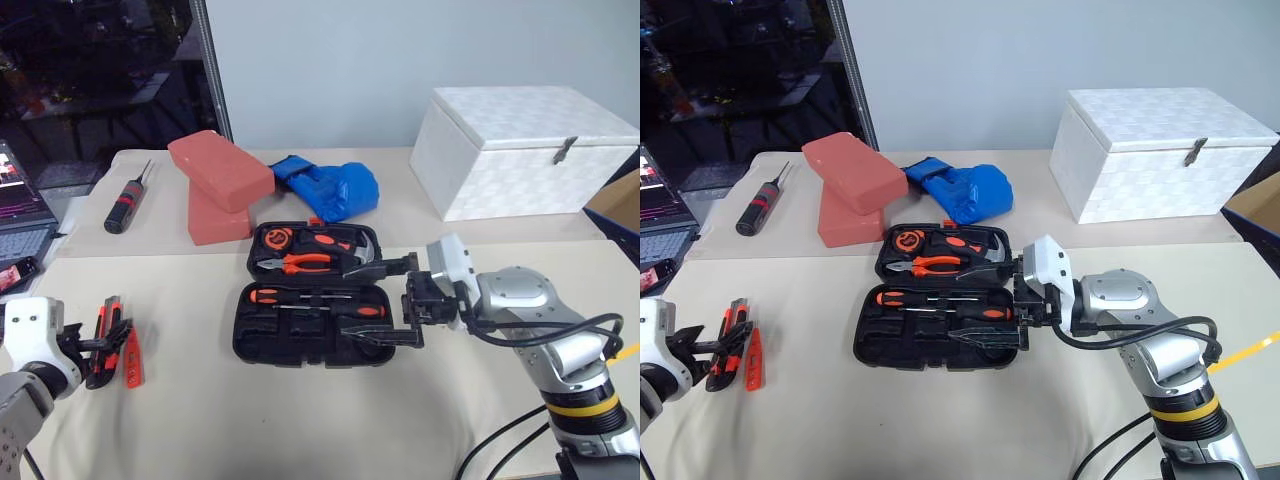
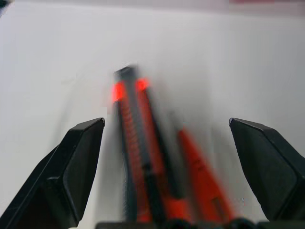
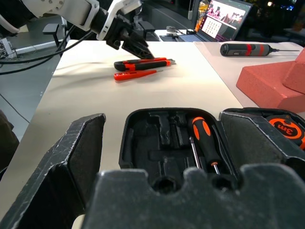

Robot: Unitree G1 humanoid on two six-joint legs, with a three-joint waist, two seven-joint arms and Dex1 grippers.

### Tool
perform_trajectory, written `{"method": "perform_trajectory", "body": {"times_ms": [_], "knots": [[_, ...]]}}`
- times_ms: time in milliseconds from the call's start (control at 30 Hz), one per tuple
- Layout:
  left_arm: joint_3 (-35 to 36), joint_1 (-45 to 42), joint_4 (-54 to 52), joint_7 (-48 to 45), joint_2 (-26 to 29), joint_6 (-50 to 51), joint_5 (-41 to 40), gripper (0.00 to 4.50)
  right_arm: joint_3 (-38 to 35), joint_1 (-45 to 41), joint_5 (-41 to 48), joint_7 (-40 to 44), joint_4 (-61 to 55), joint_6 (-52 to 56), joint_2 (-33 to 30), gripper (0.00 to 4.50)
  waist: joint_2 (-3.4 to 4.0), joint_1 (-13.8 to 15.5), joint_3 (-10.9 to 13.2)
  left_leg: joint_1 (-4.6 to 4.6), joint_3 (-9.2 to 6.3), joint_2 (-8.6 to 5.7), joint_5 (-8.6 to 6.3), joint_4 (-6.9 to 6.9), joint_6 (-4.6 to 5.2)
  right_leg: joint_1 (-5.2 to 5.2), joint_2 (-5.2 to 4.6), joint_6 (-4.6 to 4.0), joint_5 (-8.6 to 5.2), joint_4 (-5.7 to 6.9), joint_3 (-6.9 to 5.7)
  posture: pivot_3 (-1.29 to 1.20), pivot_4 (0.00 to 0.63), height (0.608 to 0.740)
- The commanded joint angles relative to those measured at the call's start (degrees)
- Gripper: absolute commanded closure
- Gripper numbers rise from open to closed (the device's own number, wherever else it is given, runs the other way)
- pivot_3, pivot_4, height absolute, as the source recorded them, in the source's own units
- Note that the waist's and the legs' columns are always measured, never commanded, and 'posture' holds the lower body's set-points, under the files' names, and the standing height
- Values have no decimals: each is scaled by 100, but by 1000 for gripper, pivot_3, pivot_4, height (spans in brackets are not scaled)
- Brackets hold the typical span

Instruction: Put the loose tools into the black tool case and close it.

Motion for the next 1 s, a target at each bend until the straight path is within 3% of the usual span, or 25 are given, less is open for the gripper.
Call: {"method": "perform_trajectory", "body": {"times_ms": [33,300,467,600,800,900,1000], "knots": [[215,234,-664,428,-119,289,-117,0,-78,-20,24,18,-191,-98,-68,73,-2,1,1,0,0,1,0,0,0,-1,2,0,0,2,-1,0,150,740],[30,834,-1783,1718,-1061,853,52,0,-61,4,30,92,-183,-94,-130,73,-4,26,2,1,0,17,0,4,-11,8,11,-3,-6,2,-3,0,150,740],[-370,609,-1736,2224,-1486,1115,218,0,-89,-12,58,154,-165,-97,-195,73,-6,76,2,4,1,17,0,9,-11,14,13,33,-28,1,-8,0,150,740],[-788,238,-1504,2428,-1660,1159,411,0,-125,-2,117,244,-190,-103,-240,73,-7,77,2,4,2,16,0,9,-11,14,14,31,-27,2,-7,0,150,740],[-876,-219,-1183,2742,-1837,1188,775,0,-171,-5,162,362,-214,-123,-302,73,-7,73,2,3,4,17,0,6,-11,9,17,-6,-5,4,-7,0,150,740],[-862,-292,-1065,2739,-1856,1194,900,736,-181,11,154,382,-234,-139,-300,0,-7,66,2,4,3,17,0,7,-12,10,17,-2,-8,4,-7,0,150,740],[-856,-364,-1001,2648,-1879,1147,924,1830,-211,36,157,425,-253,-180,-305,0,-7,72,2,4,4,17,0,7,-12,11,20,3,-11,3,-7,0,150,740]]}}
